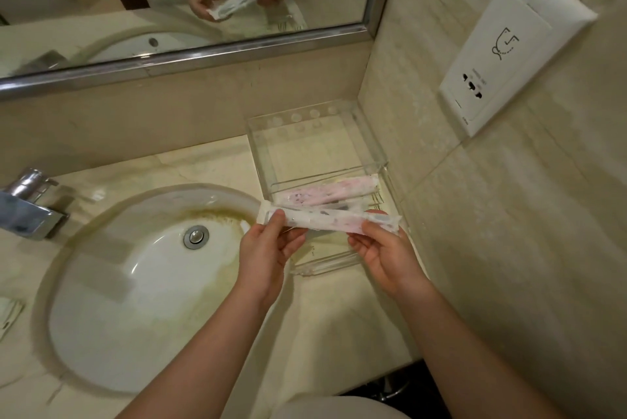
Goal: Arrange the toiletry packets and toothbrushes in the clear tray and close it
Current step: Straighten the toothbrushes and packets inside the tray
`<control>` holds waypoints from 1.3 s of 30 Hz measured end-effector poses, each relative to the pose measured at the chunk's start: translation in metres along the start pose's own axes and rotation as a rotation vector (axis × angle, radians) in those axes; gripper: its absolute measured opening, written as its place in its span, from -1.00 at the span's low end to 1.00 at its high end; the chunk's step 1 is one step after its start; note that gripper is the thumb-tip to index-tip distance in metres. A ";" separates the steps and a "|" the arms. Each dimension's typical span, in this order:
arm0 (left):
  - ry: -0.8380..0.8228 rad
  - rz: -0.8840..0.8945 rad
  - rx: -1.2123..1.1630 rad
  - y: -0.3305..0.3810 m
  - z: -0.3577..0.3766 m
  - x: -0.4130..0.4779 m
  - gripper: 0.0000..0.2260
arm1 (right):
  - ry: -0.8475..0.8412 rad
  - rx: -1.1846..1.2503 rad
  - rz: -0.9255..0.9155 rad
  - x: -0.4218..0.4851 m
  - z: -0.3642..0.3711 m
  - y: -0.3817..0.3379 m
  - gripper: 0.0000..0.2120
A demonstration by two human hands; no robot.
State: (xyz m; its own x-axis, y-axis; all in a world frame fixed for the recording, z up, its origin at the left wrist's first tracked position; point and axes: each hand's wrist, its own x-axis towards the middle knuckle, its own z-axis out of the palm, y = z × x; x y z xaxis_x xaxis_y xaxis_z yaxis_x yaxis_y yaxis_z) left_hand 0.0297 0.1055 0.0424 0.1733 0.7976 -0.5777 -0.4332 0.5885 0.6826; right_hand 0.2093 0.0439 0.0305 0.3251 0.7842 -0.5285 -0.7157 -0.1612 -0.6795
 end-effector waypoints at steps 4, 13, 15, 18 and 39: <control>0.100 0.007 0.052 -0.002 -0.008 0.004 -0.85 | 0.021 -0.015 0.012 0.000 -0.008 0.001 -0.89; 0.109 -0.041 0.005 -0.005 -0.014 0.001 -0.87 | 0.170 -0.155 -0.013 0.001 -0.012 -0.004 -0.91; 0.114 -0.051 0.002 -0.006 -0.015 0.000 -0.84 | 0.175 -0.140 -0.021 0.001 -0.010 -0.005 -0.91; 0.121 -0.050 -0.004 -0.006 -0.015 0.000 -0.83 | 0.173 -0.117 -0.031 0.003 -0.010 -0.005 -0.92; -0.480 -0.069 1.048 0.012 0.007 0.007 -0.85 | 0.096 -0.569 -0.021 0.008 -0.006 -0.019 -0.86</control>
State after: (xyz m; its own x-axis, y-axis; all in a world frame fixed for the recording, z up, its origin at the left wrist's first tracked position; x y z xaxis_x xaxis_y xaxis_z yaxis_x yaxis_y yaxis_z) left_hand 0.0322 0.1187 0.0496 0.5837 0.5955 -0.5520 0.4981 0.2742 0.8226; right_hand 0.2291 0.0498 0.0367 0.4097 0.7370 -0.5375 -0.2720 -0.4637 -0.8432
